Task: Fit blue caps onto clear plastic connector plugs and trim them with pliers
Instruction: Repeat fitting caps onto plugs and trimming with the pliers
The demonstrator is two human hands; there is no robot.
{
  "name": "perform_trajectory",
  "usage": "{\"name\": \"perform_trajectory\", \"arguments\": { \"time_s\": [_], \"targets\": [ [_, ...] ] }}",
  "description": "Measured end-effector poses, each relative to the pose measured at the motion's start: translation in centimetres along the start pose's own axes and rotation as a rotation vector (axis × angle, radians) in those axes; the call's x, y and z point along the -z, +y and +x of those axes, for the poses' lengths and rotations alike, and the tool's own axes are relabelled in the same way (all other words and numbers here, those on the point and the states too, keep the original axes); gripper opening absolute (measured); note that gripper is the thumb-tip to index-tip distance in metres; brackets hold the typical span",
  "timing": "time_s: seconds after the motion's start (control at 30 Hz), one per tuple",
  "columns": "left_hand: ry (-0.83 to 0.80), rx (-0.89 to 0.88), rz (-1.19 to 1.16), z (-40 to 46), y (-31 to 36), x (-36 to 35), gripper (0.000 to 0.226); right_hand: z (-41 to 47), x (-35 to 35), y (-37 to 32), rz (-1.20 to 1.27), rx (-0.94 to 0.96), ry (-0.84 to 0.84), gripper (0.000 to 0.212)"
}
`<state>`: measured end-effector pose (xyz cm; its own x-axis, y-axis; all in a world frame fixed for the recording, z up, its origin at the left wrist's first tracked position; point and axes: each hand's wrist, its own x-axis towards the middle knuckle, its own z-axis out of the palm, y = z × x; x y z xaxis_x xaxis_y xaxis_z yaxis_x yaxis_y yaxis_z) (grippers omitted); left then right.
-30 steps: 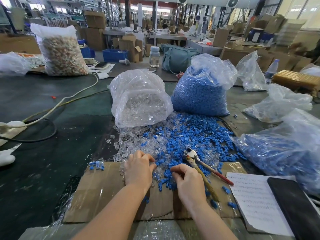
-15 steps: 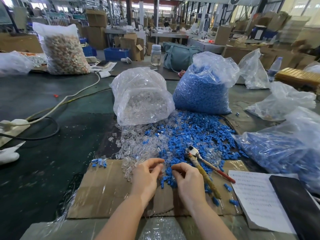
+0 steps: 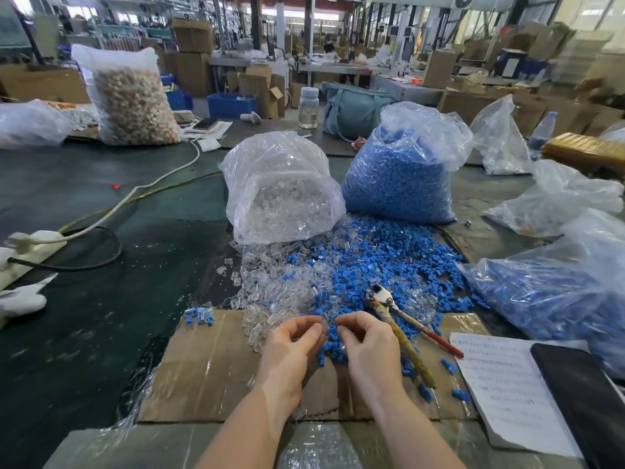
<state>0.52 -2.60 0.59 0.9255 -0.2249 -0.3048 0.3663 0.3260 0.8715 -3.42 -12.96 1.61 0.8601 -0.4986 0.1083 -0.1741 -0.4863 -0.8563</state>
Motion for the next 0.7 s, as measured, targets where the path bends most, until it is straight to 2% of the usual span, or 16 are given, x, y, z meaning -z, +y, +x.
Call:
{"name": "perform_trajectory", "arguments": {
  "time_s": [0.17,0.27,0.4,0.7],
  "targets": [
    [-0.009,0.05,0.103,-0.1,0.2,-0.4,0.027,0.1,0.0,0.0,-0.027,0.022,0.001,0.014],
    [-0.025,0.061,0.118,-0.3,0.3,-0.7,0.023,0.1,0.0,0.0,-0.064,0.051,-0.002,0.014],
    [0.049,-0.067,0.259,-0.4,0.1,-0.9,0.01,0.2,0.1,0.1,-0.074,0.057,0.002,0.012],
    [0.098,-0.136,0.265,-0.4,0.2,-1.5,0.019,0.2,0.2,0.1,-0.05,0.068,0.038,0.01]
  ]
}}
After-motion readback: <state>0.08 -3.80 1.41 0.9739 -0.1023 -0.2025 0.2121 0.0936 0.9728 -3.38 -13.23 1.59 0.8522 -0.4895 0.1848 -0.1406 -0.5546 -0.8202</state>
